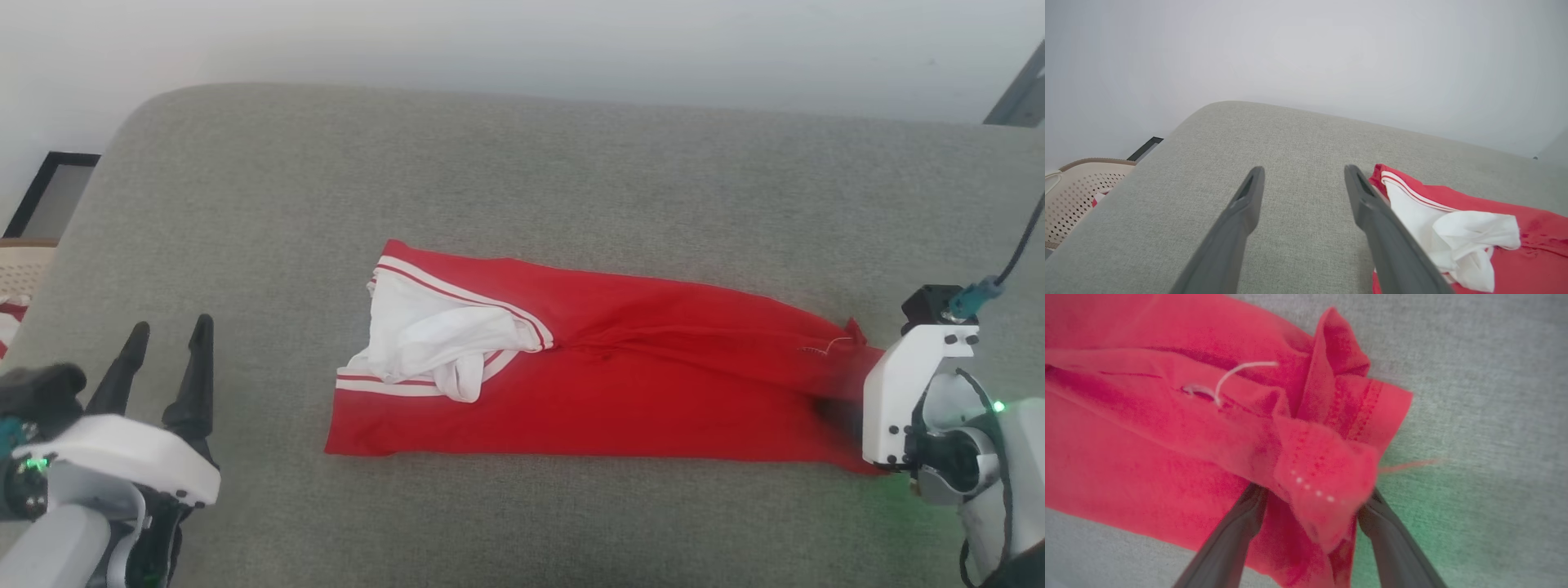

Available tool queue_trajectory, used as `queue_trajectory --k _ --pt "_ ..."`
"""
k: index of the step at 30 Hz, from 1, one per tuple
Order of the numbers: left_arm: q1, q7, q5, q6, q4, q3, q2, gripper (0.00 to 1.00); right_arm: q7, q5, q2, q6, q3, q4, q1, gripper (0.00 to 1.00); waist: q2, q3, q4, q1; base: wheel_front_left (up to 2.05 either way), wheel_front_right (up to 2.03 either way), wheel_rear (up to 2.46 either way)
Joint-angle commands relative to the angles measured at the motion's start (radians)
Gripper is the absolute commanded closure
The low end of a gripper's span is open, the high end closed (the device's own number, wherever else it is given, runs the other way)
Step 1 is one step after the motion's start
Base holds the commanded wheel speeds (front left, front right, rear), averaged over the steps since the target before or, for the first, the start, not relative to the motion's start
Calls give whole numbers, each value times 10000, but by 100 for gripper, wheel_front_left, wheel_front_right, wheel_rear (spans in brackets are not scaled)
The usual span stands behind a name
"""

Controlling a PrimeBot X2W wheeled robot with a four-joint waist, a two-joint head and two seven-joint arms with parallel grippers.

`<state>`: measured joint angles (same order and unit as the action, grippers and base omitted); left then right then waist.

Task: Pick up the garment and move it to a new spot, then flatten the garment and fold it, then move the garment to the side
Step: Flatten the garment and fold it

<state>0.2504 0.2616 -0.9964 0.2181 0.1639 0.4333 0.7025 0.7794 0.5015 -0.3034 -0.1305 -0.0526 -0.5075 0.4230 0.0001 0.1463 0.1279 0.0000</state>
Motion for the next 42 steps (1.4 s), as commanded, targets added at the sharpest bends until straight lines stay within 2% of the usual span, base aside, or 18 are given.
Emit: queue_trajectory --k 1,2,3,5,12,18,34,39,42 --pt "-265 34 426 -169 -44 -460 -271 0 -62 45 146 -4 -154 -225 49 0 -1 4 72 0 0 0 0" --pt "-509 33 696 -319 -10 -822 -528 0 -114 64 161 -4 -238 -367 67 0 -1 3 104 0 0 0 0" --pt "-710 33 952 -471 4 -1192 -768 0 -92 136 199 -4 -258 -545 96 21 -1 -7 129 0 0 0 0" --pt "-985 34 1403 -787 -2 -1811 -1236 0 -138 253 258 -6 -405 -746 161 100 -1 -13 198 0 0 0 0" --pt "-1467 35 2585 -1803 280 -3291 -2417 0 -245 677 -42 -4 -721 -958 419 100 -1 -42 334 0 0 0 0" --pt "-1544 36 3165 -2445 568 -4058 -3037 0 -508 1058 -545 -1 -501 -887 559 100 -1 -58 295 0 0 0 0" --pt "-1143 37 3983 -3259 1068 -5005 -3844 0 -1132 847 -2113 -3 522 -1677 967 100 -1 114 -77 0 0 0 0" --pt "-1083 37 4181 -3375 1174 -5157 -3959 0 -1186 958 -2158 -3 373 -1436 964 100 -1 73 -203 0 0 0 0" --pt "-1111 37 4260 -3414 1217 -5262 -4031 0 -1144 1117 -2025 -4 5 -574 693 100 -1 -2 -295 0 0 0 0"
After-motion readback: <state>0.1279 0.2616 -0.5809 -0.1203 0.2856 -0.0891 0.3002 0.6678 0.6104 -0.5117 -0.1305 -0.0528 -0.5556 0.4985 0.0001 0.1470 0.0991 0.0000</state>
